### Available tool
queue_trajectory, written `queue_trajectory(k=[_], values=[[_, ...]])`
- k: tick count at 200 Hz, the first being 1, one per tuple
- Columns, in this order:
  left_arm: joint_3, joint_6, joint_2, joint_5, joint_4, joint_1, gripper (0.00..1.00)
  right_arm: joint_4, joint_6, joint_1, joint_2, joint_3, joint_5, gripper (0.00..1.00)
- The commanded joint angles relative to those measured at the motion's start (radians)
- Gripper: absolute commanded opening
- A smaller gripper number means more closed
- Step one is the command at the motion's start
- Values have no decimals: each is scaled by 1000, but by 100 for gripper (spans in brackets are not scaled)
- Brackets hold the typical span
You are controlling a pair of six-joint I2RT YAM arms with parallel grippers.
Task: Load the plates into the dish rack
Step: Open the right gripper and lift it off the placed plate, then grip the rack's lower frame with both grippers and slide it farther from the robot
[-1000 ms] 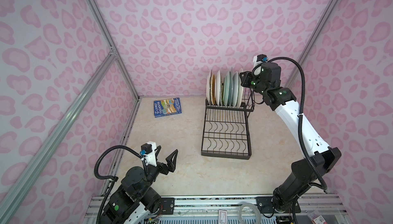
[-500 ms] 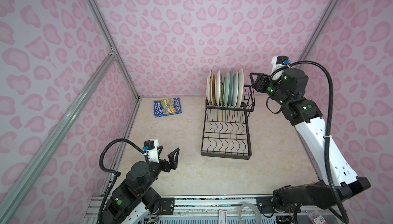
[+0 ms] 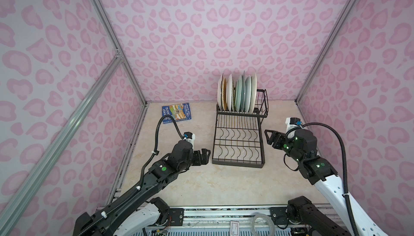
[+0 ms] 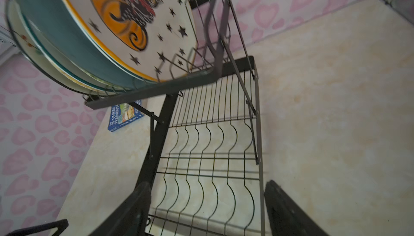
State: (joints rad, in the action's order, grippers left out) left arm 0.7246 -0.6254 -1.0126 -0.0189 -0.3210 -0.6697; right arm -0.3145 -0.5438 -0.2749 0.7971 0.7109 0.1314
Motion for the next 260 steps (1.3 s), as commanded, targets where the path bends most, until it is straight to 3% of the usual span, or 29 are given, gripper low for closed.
queue_trajectory(k=[1, 57, 108, 198, 220, 260], values=[[86, 32, -126, 4, 18, -1, 99, 76, -41, -2, -5, -77, -14, 78], [240, 43, -411, -23, 3, -16, 80, 141, 5, -10, 173, -154, 6, 73], [335, 33, -577, -45, -7, -43, 68, 195, 9, -17, 270, -182, -32, 59], [383, -19, -686, -142, -34, -48, 46, 217, 38, -17, 379, -182, -27, 31], [371, -29, -690, -144, -30, -47, 32, 189, 53, -16, 407, -157, -9, 23], [344, -50, -689, -133, -14, -51, 20, 202, 56, -17, 439, -155, 21, 8]])
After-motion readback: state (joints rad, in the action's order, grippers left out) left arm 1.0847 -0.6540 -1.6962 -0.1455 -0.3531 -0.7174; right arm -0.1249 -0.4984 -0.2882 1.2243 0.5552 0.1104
